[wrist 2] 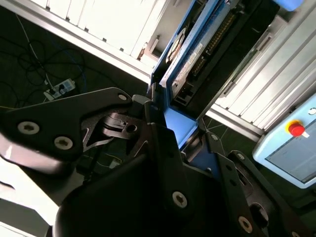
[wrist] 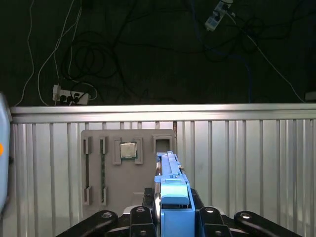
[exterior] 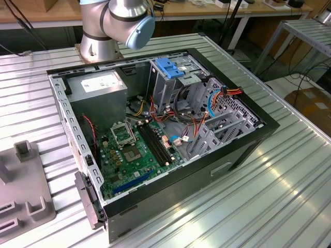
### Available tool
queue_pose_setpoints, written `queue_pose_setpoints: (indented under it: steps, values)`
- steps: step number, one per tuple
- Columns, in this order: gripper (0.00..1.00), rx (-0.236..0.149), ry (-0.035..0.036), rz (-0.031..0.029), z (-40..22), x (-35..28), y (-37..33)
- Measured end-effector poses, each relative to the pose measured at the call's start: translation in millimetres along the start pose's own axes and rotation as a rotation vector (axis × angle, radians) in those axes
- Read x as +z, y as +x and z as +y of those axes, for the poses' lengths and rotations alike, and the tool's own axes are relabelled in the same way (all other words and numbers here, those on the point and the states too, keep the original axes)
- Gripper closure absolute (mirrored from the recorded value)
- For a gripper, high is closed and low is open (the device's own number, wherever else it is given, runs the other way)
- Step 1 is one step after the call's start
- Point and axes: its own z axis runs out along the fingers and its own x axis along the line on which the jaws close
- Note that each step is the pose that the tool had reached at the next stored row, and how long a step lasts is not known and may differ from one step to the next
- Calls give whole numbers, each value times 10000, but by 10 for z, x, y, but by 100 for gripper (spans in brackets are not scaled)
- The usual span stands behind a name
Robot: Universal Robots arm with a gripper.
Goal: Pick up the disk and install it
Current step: 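Pick up the disk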
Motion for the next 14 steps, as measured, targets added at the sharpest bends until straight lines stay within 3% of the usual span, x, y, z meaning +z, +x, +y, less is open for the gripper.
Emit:
queue_pose_setpoints:
  steps: [5,14]
  values:
    - [63,0,0,0,0,-93,1]
    - [63,0,0,0,-1,-321,2]
